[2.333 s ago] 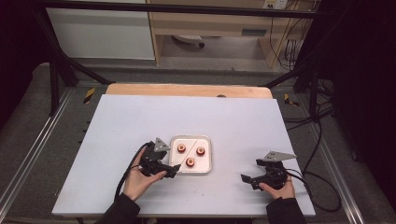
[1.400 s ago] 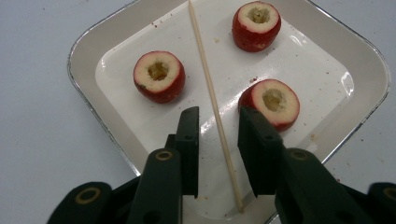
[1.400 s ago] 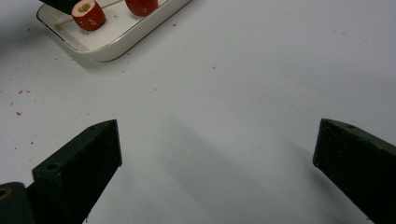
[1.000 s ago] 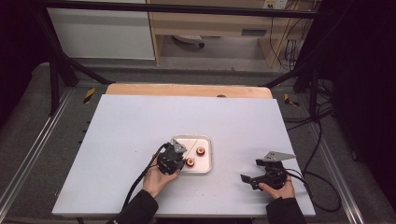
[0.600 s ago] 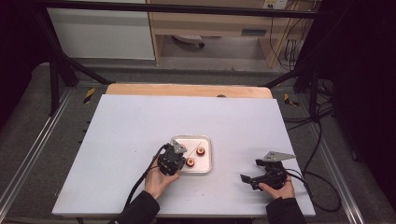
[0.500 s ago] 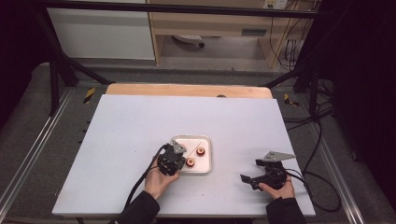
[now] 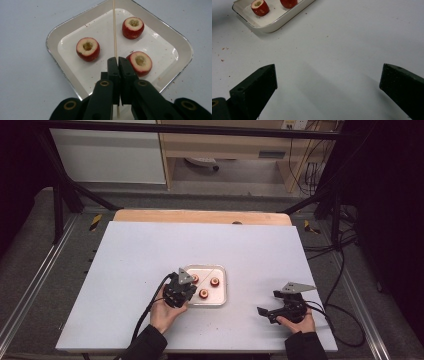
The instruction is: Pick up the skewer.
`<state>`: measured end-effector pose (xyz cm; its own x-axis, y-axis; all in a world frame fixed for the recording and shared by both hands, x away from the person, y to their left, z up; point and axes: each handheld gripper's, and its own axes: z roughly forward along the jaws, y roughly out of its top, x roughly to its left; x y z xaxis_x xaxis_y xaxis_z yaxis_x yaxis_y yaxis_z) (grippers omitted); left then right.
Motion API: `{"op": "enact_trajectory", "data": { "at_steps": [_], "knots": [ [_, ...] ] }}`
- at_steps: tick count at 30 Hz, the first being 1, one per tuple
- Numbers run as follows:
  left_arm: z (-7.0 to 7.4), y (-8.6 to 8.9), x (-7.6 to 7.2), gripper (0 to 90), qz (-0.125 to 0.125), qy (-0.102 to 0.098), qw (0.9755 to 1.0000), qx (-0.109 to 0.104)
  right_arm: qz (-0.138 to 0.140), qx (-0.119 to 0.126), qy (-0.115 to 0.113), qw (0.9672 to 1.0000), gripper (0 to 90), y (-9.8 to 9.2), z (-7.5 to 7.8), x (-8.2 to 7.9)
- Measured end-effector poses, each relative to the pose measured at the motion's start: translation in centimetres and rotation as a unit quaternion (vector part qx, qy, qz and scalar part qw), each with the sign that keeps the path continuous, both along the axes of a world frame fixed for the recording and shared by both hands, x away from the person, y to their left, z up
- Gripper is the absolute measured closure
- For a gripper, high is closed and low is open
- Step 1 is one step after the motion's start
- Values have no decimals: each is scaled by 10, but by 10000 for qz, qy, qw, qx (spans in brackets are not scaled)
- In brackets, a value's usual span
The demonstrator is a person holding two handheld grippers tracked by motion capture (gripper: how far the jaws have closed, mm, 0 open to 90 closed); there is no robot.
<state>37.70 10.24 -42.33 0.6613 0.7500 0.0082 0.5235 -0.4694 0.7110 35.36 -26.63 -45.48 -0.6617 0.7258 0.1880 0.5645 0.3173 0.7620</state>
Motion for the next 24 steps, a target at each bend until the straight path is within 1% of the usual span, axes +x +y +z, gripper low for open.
{"op": "enact_trajectory", "data": {
  "at_steps": [1,5,6,8,10,12,15,16,17,18,19,22,23,24],
  "knots": [
    [2,2,-1,887,-52,22,10000,-11,11,-18,-7,10000,18,0,0,0],
    [4,3,-2,887,-138,48,9999,53,33,-61,-17,10000,14,2,2,0],
    [5,4,-2,887,-173,66,9998,70,66,-133,-61,9999,9,4,3,0],
    [6,5,-3,887,-237,67,9997,91,90,-168,-94,9998,6,7,4,0],
    [8,5,-4,887,-297,77,9995,94,144,-272,-150,9994,6,10,5,1],
    [11,5,-5,887,-364,54,9993,121,134,-374,-184,9990,5,14,8,1],
    [15,5,-7,887,-497,50,9987,96,200,-517,-259,9981,6,21,11,0],
    [15,5,-7,887,-497,50,9987,96,235,-564,-291,9977,8,23,11,0],
    [17,5,-7,887,-536,50,9985,110,272,-676,-332,9968,11,26,13,0],
    [18,5,-8,887,-560,39,9984,112,272,-676,-332,9968,11,26,13,0],
    [19,5,-9,887,-585,48,9982,117,332,-786,-417,9955,14,30,15,0],
    [21,4,-10,887,-664,52,9977,150,410,-942,-548,9932,21,36,18,0],
    [22,3,-11,887,-694,56,9974,171,410,-942,-548,9932,21,36,18,0],
    [23,1,-12,887,-755,51,9969,191,489,-1060,-669,9909,29,41,21,-1]
  ]
}}
